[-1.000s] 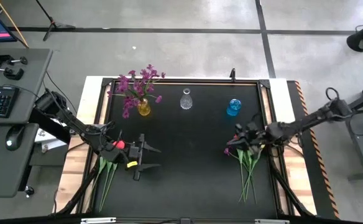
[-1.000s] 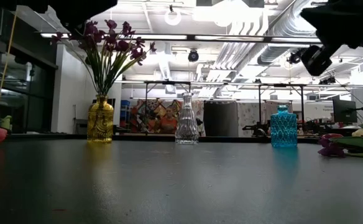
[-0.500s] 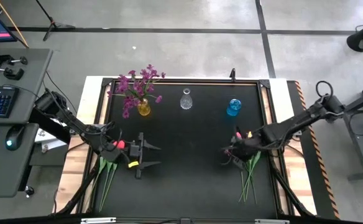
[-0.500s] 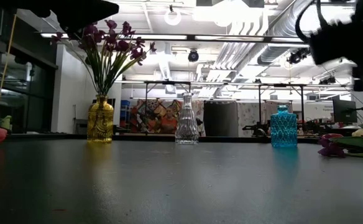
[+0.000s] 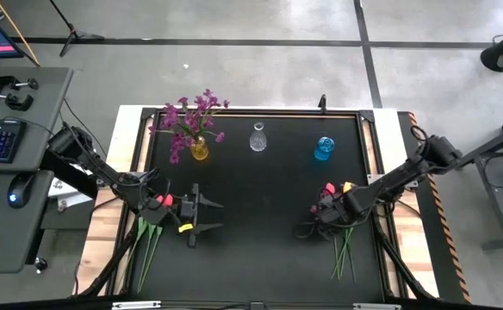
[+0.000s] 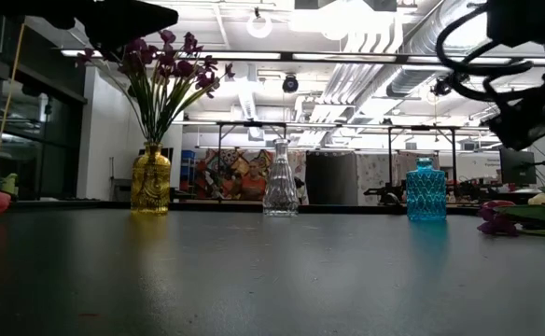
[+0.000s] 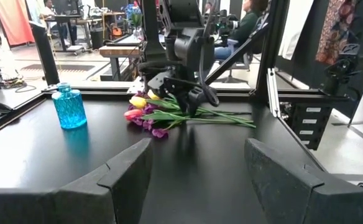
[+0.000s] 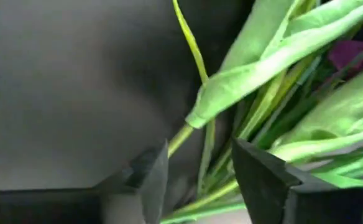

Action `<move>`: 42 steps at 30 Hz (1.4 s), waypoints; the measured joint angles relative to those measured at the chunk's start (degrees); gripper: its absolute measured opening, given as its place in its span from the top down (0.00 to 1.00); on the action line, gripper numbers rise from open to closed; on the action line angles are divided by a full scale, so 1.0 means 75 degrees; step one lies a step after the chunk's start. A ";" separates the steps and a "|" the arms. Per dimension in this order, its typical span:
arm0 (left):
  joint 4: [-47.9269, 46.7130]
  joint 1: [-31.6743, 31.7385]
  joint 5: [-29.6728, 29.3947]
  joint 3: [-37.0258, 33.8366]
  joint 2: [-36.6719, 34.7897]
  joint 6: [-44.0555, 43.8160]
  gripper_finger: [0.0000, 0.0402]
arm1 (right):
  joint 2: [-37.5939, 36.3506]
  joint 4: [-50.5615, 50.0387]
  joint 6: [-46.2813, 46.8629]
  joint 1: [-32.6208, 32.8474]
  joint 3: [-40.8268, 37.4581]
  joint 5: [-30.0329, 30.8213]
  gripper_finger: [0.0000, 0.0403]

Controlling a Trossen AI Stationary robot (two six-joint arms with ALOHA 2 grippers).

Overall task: Sort flowers into vase by color
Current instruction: Put the right red flower into the transparent flower vase

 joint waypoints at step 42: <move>-0.0527 0.0000 -0.0262 -0.0003 0.0000 -0.0059 0.40 | 0.0141 0.0483 0.1720 0.0265 0.0157 0.0866 0.66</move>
